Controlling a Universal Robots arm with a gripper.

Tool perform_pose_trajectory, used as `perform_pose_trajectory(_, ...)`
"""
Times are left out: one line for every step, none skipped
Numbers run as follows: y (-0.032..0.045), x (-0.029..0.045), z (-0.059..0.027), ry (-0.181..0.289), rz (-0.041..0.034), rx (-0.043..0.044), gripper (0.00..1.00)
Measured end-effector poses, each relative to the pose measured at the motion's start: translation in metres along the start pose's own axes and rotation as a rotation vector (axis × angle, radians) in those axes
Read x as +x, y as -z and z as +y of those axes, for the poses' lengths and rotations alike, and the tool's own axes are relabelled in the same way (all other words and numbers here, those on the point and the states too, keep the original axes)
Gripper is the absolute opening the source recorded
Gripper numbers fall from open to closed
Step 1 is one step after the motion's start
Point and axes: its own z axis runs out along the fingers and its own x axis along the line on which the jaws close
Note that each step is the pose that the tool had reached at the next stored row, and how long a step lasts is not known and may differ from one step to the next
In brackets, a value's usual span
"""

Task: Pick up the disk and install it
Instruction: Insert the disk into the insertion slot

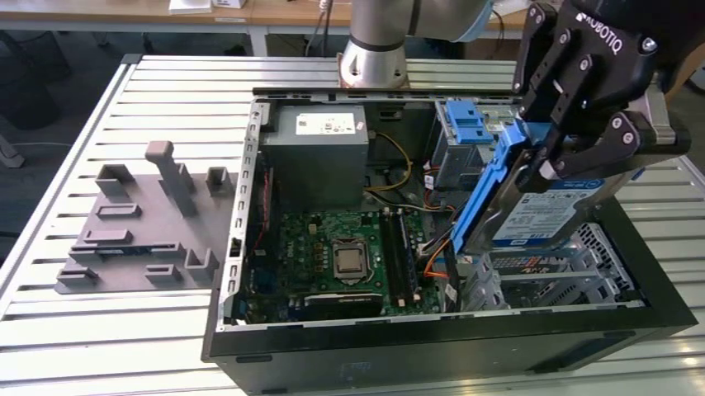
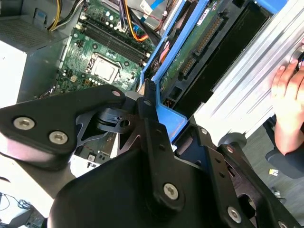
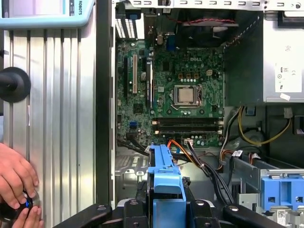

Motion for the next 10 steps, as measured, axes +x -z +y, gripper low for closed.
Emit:
perform_pose_trajectory(-0.0005,0.0002,-0.0012,0.0,0.0001,0.0,0.36)
perform_pose_trajectory(-0.0011,0.0004,-0.0023,0.0,0.0001,0.0,0.36)
perform_pose_trajectory(-0.0017,0.0007,-0.0035,0.0,0.0001,0.0,0.36)
perform_pose_trajectory(-0.0024,0.0009,-0.0047,0.0,0.0,0.0,0.36)
perform_pose_trajectory(-0.003,0.0011,-0.0058,0.0,0.0001,0.0,0.36)
perform_pose_trajectory(-0.0036,0.0013,-0.0069,0.0,0.0001,0.0,0.36)
perform_pose_trajectory(-0.0042,0.0016,-0.008,0.0,0.0001,0.0,0.36)
perform_pose_trajectory(-0.0047,0.0018,-0.0094,0.0,0.0002,0.0,0.36)
perform_pose_trajectory(-0.0052,0.0021,-0.011,0.0,0.0002,0.0,0.36)
perform_pose_trajectory(-0.0057,0.0023,-0.0128,0.0,0.0003,0.0,0.36)
